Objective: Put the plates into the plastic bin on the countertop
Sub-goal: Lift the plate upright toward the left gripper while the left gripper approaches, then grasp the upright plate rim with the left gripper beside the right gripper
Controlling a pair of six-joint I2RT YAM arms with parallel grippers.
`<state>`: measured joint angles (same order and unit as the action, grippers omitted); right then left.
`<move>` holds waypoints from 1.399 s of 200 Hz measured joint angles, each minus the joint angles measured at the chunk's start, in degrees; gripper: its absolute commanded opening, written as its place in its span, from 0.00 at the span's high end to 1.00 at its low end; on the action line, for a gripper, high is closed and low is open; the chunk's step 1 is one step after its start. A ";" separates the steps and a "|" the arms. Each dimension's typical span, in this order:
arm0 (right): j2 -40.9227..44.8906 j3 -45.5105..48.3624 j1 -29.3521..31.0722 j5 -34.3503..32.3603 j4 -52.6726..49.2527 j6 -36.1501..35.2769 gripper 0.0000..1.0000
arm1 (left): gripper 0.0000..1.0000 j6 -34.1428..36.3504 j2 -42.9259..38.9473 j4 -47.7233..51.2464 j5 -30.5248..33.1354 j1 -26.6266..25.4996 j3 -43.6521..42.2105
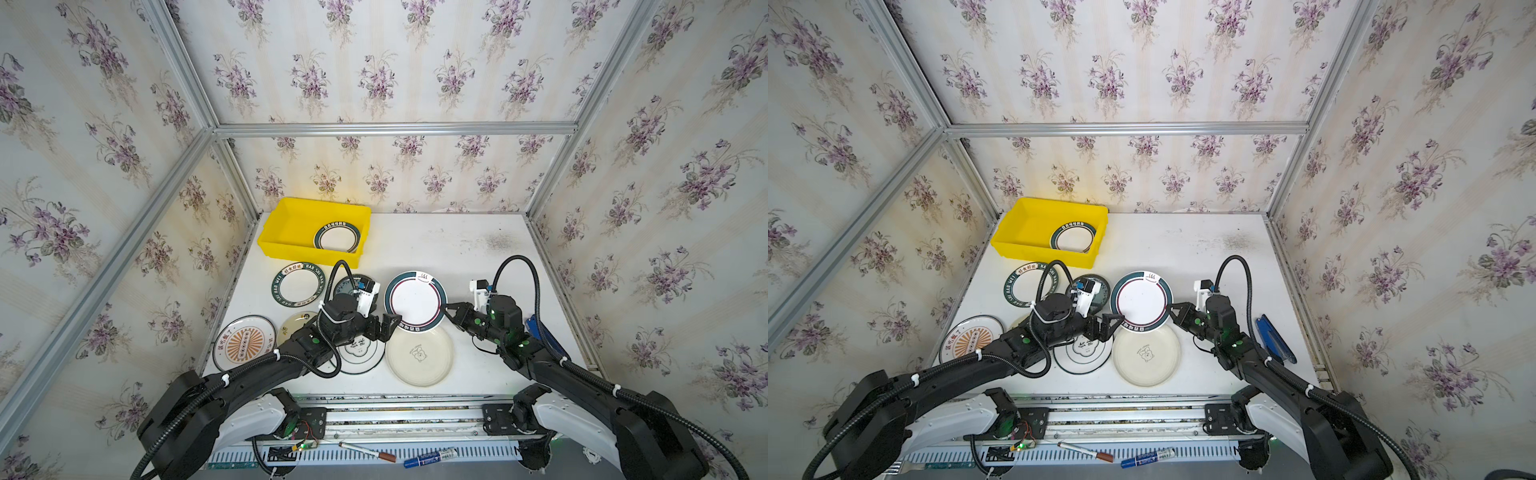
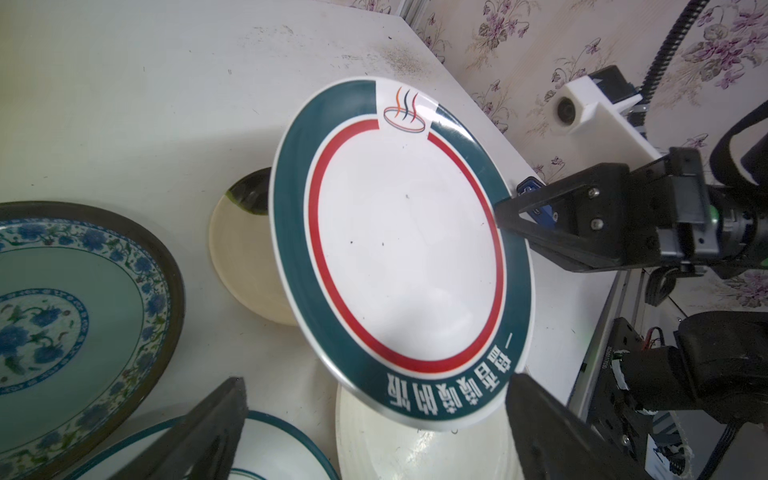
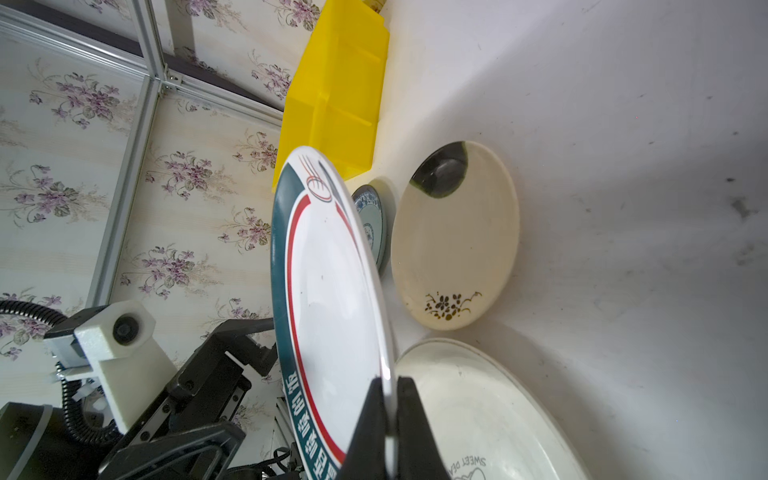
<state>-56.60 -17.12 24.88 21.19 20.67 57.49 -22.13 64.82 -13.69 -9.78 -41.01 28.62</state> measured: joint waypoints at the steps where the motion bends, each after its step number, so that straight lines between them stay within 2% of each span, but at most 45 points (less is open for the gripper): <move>1: 0.00 0.00 0.02 -0.07 0.02 0.07 1.00 | 0.03 -0.02 0.04 0.00 0.00 0.00 0.04; 12: 0.20 0.04 0.70 -0.68 0.48 0.63 1.00 | 0.05 -0.02 0.37 -0.07 -0.20 0.00 0.35; 85: -0.81 0.87 4.37 -2.08 3.45 2.32 1.00 | 0.31 -0.28 1.20 -0.24 -0.20 0.15 0.55; 103: -1.44 1.18 4.76 -2.12 4.70 2.56 1.00 | 0.32 -0.46 1.57 -0.39 -0.57 0.22 0.57; 164: -4.70 1.05 7.72 -2.64 8.70 2.80 1.00 | 0.44 -2.36 2.01 -0.37 0.11 0.87 0.44; 169: -5.18 1.03 7.85 -2.73 9.18 2.86 1.00 | 0.49 -2.47 1.99 -0.33 0.39 0.87 0.42; 231: -11.23 -0.79 9.44 -4.92 11.82 2.45 1.00 | 0.74 -5.49 1.25 -0.26 3.93 1.42 -0.15; 246: -11.74 -0.81 9.46 -5.07 12.07 2.05 0.87 | 0.81 -7.10 1.18 -0.85 3.91 1.55 -0.15; 280: -11.52 -0.81 9.81 -5.51 10.01 1.01 0.67 | 0.92 -7.10 0.94 -5.55 0.42 1.38 0.02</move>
<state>-68.12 -17.93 34.70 15.68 30.68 58.50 -29.23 65.76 -19.25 -9.37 -39.64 28.64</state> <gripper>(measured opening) 0.279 0.108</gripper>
